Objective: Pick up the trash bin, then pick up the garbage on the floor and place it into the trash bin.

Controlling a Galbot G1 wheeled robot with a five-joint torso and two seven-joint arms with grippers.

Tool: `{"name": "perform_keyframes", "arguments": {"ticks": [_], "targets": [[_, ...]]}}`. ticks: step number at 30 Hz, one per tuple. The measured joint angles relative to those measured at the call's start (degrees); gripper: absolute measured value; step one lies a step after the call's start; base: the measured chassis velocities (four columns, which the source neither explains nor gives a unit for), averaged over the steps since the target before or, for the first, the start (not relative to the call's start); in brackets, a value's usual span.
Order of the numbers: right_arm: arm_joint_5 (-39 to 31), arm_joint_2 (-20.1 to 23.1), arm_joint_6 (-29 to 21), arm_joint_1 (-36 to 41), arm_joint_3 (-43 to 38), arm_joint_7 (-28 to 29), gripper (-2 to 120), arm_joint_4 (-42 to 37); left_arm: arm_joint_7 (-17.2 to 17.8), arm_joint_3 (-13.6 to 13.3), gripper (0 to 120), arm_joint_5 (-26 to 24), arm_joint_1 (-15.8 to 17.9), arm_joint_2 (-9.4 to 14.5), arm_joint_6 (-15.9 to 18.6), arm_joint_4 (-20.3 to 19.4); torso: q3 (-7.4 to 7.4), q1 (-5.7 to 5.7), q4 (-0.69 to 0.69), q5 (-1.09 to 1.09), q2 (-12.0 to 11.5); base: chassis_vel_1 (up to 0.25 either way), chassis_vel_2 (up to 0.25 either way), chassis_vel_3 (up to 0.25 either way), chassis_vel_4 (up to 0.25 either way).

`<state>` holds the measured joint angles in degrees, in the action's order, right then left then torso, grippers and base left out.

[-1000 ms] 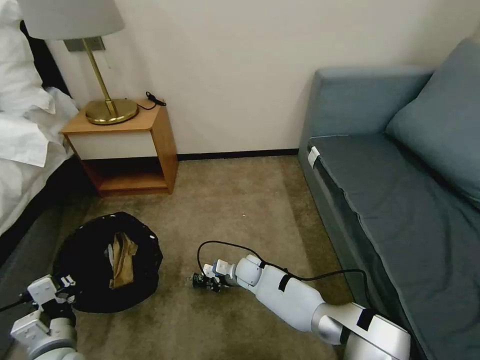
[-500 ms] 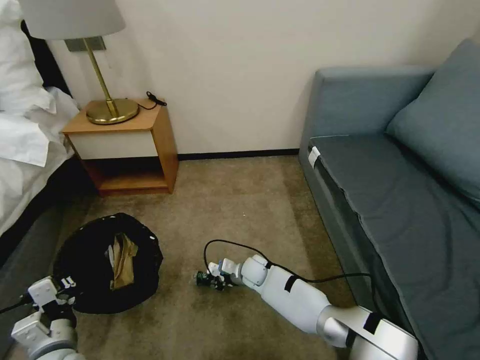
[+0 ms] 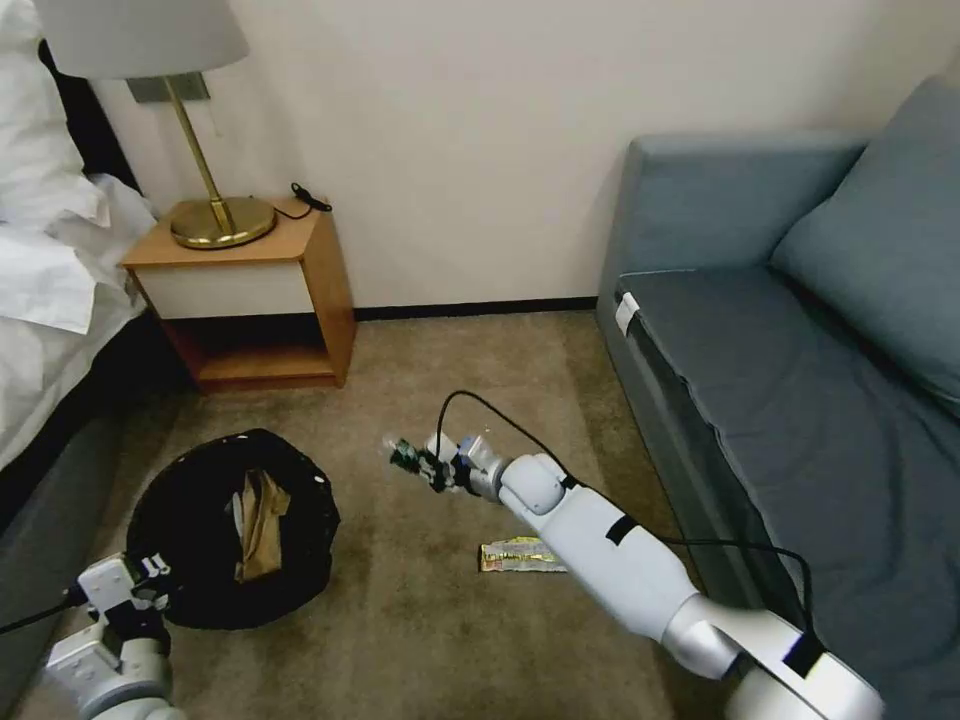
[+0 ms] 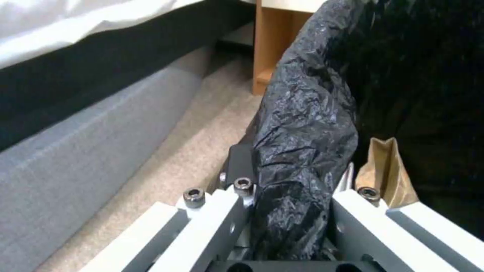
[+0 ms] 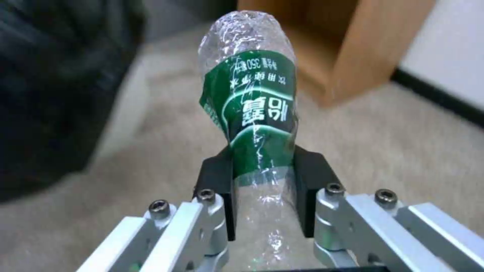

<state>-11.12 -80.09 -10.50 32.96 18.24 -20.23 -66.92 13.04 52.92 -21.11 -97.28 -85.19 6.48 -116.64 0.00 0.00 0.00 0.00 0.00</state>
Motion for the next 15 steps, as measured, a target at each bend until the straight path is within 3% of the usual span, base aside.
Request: {"name": "perform_keyframes", "arguments": {"ticks": [4, 9, 15], "targets": [[-0.8, 1.1, -1.7, 0.1, 1.2, 1.1, 22, -5.9, 0.0, -0.1, 3, 0.0, 0.3, 0.1, 0.1, 0.0, 0.00, 0.00, 0.00, 0.00, 0.0, 0.000, 0.000, 0.000, 0.000], [-6.1, 1.7, -4.5, 0.7, 5.8, 4.4, 22, -21.5, -0.3, -0.6, 3, 0.5, 0.8, 0.3, 0.3, 0.4, 0.00, 0.00, 0.01, 0.00, 0.0, 0.000, 0.000, 0.000, 0.000], [-8.4, 1.7, -4.8, 1.6, 10.2, 5.0, 22, -27.5, -0.7, -0.9, 3, 1.3, 1.1, 0.0, 0.4, 0.6, 0.00, 0.00, 0.00, 0.00, 0.0, 0.000, 0.000, 0.000, 0.000]]}}
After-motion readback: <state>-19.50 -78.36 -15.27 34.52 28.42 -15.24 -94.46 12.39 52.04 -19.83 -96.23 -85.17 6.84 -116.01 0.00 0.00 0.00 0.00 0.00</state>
